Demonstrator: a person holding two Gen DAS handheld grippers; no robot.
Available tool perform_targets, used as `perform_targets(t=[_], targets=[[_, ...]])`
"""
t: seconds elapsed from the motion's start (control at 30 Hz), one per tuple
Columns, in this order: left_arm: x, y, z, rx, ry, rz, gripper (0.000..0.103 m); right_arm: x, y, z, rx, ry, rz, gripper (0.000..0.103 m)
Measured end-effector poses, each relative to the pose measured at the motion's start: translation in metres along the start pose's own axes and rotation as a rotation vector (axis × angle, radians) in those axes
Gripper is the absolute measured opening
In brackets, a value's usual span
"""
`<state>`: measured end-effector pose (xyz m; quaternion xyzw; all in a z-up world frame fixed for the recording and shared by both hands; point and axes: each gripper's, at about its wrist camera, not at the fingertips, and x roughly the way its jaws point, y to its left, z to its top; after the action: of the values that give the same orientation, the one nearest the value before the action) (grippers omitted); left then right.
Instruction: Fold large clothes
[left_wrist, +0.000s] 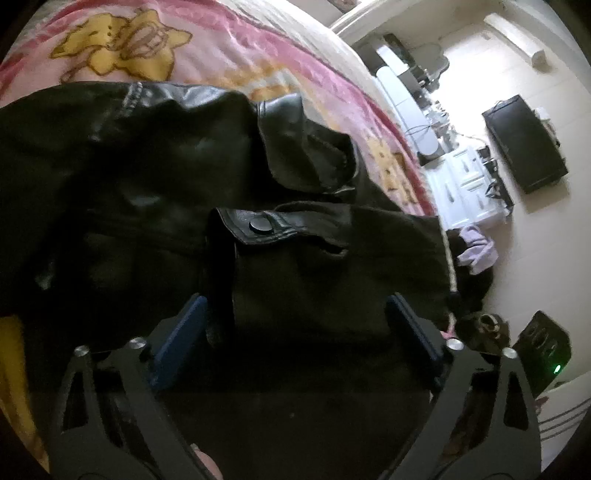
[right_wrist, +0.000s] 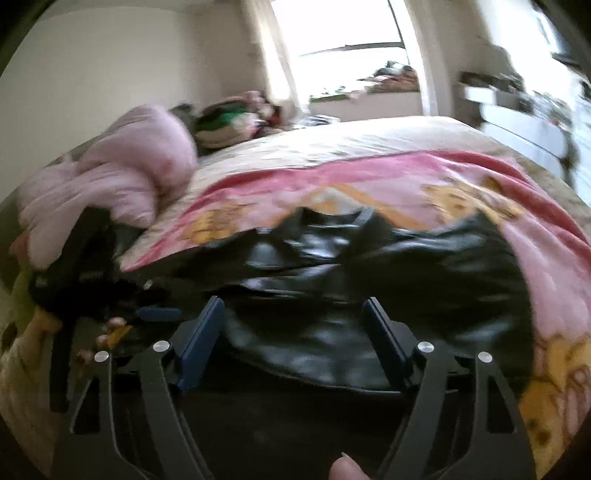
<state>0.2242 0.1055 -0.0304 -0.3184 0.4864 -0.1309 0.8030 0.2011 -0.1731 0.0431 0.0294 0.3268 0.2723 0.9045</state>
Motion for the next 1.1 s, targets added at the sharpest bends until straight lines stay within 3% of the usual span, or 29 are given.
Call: perform_targets(t=[0.07,0.17,0.2,0.23,0.27,0.43,0.67,0.87,1.0,1.1], targets=[[0.01,0.001,0.001,0.001,0.013,0.017,0.079,-0.001,-0.014,0.0,0.036,0.002,-0.038,0.075],[0.018,0.0,0.004,0.002,0.01,0.004,0.058,-0.005,-0.035,0.001,0.09,-0.012,-0.089,0.075],[0.02,-0.001,0.004,0.008,0.009,0.012,0.057,-0.008,-0.042,0.002,0.113,-0.02,-0.102,0.075],[0.022,-0.005,0.005,0.034,-0.003,0.038,0.047,-0.01,-0.048,0.001,0.127,-0.026,-0.109,0.075],[0.023,-0.008,0.005,0.061,-0.016,0.057,0.027,-0.011,-0.052,0.002,0.139,-0.032,-0.115,0.075],[0.013,-0.036,-0.001,0.167,-0.044,0.037,0.009,-0.027,-0.075,0.007,0.162,-0.069,-0.208,0.075],[-0.06,-0.092,-0.009,0.31,-0.201,-0.107,0.0,-0.052,-0.112,0.008,0.272,-0.142,-0.262,0.071],[-0.124,-0.084,0.001,0.296,-0.395,-0.077,0.0,-0.057,-0.117,0.008,0.283,-0.158,-0.253,0.067],[-0.138,-0.066,0.006,0.253,-0.426,-0.03,0.0,-0.053,-0.112,0.01,0.25,-0.144,-0.277,0.066],[-0.12,-0.046,0.001,0.246,-0.385,0.082,0.0,-0.047,-0.109,0.011,0.229,-0.125,-0.295,0.064]])
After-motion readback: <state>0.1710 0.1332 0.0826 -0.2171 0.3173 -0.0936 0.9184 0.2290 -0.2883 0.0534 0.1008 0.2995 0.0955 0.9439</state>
